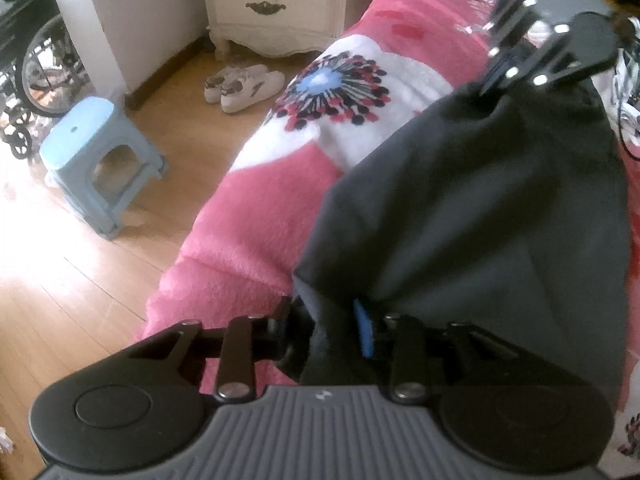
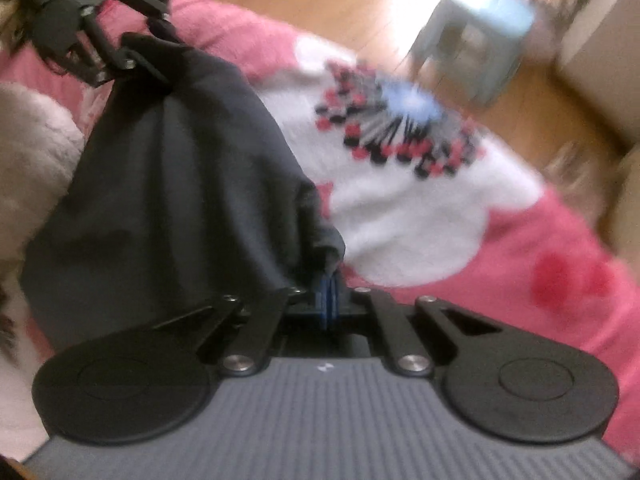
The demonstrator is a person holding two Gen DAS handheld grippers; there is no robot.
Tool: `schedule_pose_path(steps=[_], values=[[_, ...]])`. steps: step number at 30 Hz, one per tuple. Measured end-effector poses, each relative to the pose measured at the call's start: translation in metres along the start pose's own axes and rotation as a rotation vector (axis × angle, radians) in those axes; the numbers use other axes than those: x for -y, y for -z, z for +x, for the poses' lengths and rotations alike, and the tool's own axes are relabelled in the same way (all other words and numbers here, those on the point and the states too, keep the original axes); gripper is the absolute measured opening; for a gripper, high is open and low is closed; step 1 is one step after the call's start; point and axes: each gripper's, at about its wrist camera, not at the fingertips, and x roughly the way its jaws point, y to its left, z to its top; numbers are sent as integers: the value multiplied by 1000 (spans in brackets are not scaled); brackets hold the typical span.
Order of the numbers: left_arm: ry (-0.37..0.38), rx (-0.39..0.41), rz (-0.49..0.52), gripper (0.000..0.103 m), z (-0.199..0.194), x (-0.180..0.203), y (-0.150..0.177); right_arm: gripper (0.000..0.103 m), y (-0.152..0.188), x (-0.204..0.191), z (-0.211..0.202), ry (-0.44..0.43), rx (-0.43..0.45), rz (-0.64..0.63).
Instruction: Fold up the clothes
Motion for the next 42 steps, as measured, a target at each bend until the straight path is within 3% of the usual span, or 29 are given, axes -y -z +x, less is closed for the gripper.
schedule_pose_path(steps=[3, 7, 10, 13, 17, 20, 23, 26, 29, 32, 34, 38, 42], values=[[5, 15, 0, 13, -5, 4, -2, 0, 20, -35, -33, 139, 100, -59], [20, 14, 33, 11, -6, 11, -3, 1, 50, -80, -42, 258, 103, -175], [24, 9, 55, 10, -4, 15, -3, 3, 68, -106, -28, 288, 45, -265], [28, 4, 77, 10, -3, 18, -3, 7, 68, -108, -23, 277, 37, -235], [29, -1, 93, 10, -2, 21, -3, 24, 54, -66, -44, 135, 123, 34], [29, 1, 91, 10, -3, 21, -1, 29, 45, -20, -62, -34, 216, 306], [31, 7, 86, 10, -3, 21, 0, 39, 37, 32, -56, -238, 275, 571], [34, 14, 82, 10, -2, 20, 1, 42, 27, 71, -28, -388, 272, 761], [34, 21, 83, 10, -2, 20, 2, 43, 18, 96, 11, -520, 182, 910], [36, 28, 82, 10, -3, 21, 3, 46, 8, 106, 57, -588, -39, 962], [38, 31, 76, 9, -2, 20, 4, 48, 6, 107, 77, -626, -140, 988], [44, 36, 66, 9, -3, 19, 4, 52, -1, 106, 83, -711, -188, 1004], [52, 42, 62, 9, -3, 19, 5, 50, -10, 94, 92, -739, -241, 983]])
